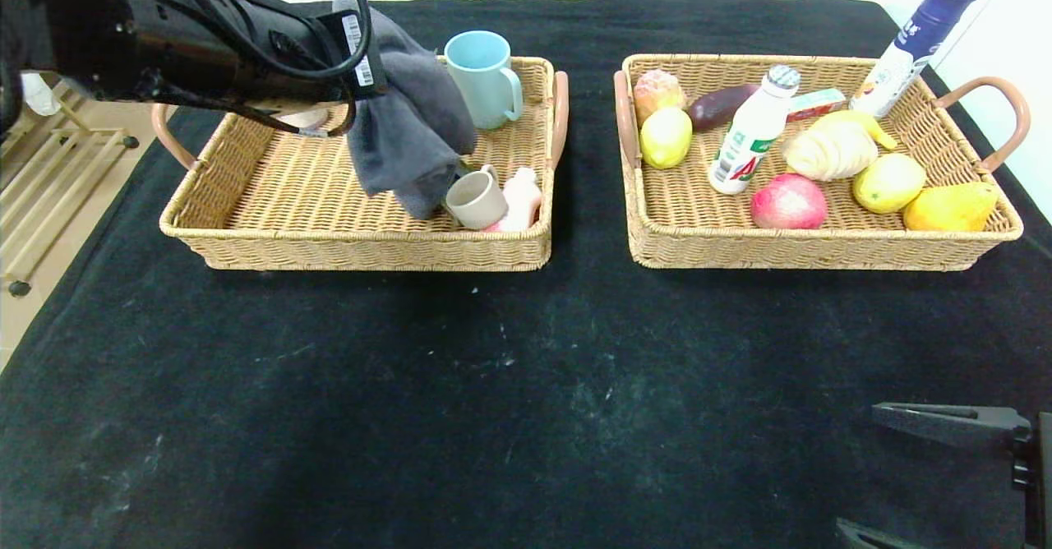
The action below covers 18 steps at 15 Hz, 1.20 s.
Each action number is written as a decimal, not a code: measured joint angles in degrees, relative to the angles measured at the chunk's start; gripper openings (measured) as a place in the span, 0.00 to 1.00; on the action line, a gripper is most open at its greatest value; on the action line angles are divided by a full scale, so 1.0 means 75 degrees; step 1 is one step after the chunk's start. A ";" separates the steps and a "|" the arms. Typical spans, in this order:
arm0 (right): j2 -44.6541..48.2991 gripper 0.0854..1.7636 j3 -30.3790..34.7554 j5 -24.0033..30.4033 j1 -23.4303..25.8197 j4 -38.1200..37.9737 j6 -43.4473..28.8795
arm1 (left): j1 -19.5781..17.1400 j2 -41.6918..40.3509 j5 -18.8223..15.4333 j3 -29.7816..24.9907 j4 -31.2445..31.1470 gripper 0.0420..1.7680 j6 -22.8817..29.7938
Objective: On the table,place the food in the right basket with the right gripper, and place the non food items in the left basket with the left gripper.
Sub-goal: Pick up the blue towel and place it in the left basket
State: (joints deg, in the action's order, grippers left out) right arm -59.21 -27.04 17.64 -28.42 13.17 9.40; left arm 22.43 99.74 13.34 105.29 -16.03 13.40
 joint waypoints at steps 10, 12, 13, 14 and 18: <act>0.0008 0.97 -0.0003 0.0000 0.0023 0.0003 -0.0002 | -0.0015 0.0564 0.0036 -0.0769 -0.0005 0.04 0.0042; 0.0008 0.97 -0.0010 -0.0002 0.0034 0.0003 -0.0008 | -0.0015 0.0619 0.0047 -0.0878 -0.0002 0.05 0.0057; 0.0008 0.97 -0.0011 -0.0002 0.0037 0.0003 -0.0008 | -0.0015 0.0629 0.0050 -0.0894 0.0003 0.18 0.0054; 0.0002 0.97 -0.0011 0.0000 0.0041 0.0003 -0.0002 | -0.0015 0.0626 0.0050 -0.0904 -0.0002 0.27 0.0054; -0.0010 0.97 -0.0010 -0.0002 0.0041 0.0003 0.0000 | -0.0015 0.0618 0.0052 -0.0956 -0.0008 0.55 0.0059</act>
State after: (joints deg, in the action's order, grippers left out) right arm -59.28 -27.11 17.63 -28.11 13.19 9.40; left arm 22.32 104.38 13.73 98.12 -16.09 13.84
